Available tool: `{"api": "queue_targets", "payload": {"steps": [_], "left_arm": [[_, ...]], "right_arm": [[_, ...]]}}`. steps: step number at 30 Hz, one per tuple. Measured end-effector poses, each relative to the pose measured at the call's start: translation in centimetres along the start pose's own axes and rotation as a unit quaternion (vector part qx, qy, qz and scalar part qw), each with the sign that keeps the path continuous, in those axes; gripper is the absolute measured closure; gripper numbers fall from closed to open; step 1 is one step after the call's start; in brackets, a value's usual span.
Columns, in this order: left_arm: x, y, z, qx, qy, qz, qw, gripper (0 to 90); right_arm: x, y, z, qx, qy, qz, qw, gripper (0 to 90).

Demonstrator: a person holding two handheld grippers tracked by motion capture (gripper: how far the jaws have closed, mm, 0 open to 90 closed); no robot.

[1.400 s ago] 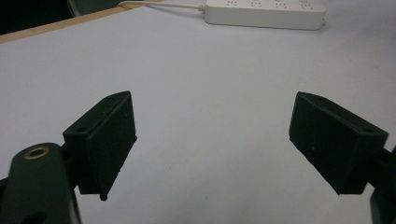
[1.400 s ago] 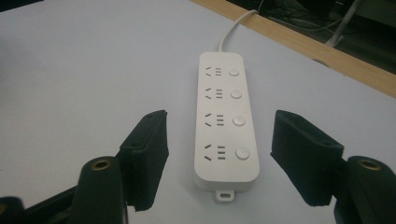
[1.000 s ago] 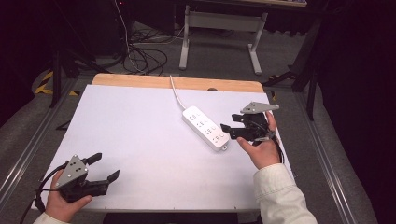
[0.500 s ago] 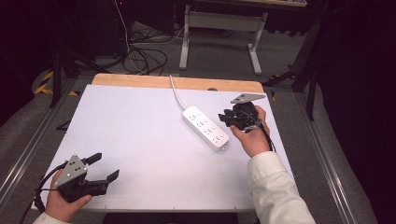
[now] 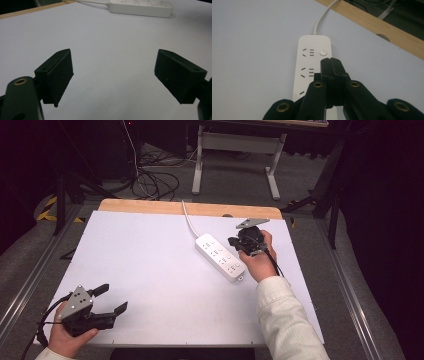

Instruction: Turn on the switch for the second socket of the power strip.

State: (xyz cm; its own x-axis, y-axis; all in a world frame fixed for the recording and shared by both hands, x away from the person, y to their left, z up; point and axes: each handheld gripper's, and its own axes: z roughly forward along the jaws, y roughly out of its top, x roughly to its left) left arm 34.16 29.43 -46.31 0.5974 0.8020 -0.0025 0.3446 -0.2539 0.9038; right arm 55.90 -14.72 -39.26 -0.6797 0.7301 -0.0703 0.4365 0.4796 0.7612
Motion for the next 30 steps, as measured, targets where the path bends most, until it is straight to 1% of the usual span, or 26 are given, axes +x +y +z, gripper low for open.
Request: {"api": "queue_targets", "payload": {"steps": [4,5,6,7,9,12,13,19,21,23,24,26,30], "left_arm": [[0.0,0.0,0.0,-0.001,0.001,-0.001,1.0000,15.9],[0.0,0.0,0.0,-0.001,0.001,-0.001,1.0000,15.9],[0.0,0.0,0.0,0.000,0.001,0.000,1.0000,15.9],[0.0,0.0,0.0,-0.001,0.001,-0.001,1.0000,15.9],[0.1,0.0,0.0,0.000,0.002,0.002,1.0000,15.9],[0.1,0.0,0.0,0.001,0.001,0.001,1.0000,15.9],[0.1,0.0,0.0,0.002,0.001,0.002,1.0000,16.0],[0.1,0.0,0.0,0.002,0.001,0.001,1.0000,16.0],[0.1,0.0,0.0,0.001,0.000,-0.003,1.0000,16.0],[0.2,0.0,0.0,0.002,0.001,0.000,1.0000,16.0],[0.2,0.0,0.0,0.002,-0.001,-0.003,1.0000,16.0],[0.2,0.0,0.0,0.002,-0.001,-0.003,1.0000,16.0],[0.2,0.0,0.0,0.003,-0.001,-0.003,1.0000,16.0]], "right_arm": [[-0.2,0.0,0.9,-0.001,0.001,0.011,0.9999,90.0],[-0.3,-0.1,1.2,0.000,0.002,0.017,0.9999,90.0],[-0.3,-0.1,1.2,0.000,0.002,0.017,0.9999,90.0],[-0.4,-0.1,1.7,0.000,0.002,0.022,0.9998,90.0],[-0.5,-0.2,1.9,0.002,0.003,0.023,0.9997,90.0],[-0.5,-0.3,2.6,0.002,0.004,0.025,0.9997,90.0],[-0.5,-0.4,3.1,0.004,0.003,0.025,0.9997,90.0],[-0.5,-0.7,4.6,0.017,0.000,0.032,0.9994,90.0],[-0.5,-0.8,4.9,0.021,0.001,0.034,0.9992,90.0],[-0.5,-0.9,5.3,0.026,0.001,0.036,0.9990,90.0],[-0.4,-0.9,5.4,0.027,0.002,0.038,0.9989,90.0],[-0.4,-1.0,5.7,0.030,0.002,0.036,0.9989,90.0],[-0.3,-1.2,6.3,0.037,0.003,0.043,0.9984,90.0]]}}
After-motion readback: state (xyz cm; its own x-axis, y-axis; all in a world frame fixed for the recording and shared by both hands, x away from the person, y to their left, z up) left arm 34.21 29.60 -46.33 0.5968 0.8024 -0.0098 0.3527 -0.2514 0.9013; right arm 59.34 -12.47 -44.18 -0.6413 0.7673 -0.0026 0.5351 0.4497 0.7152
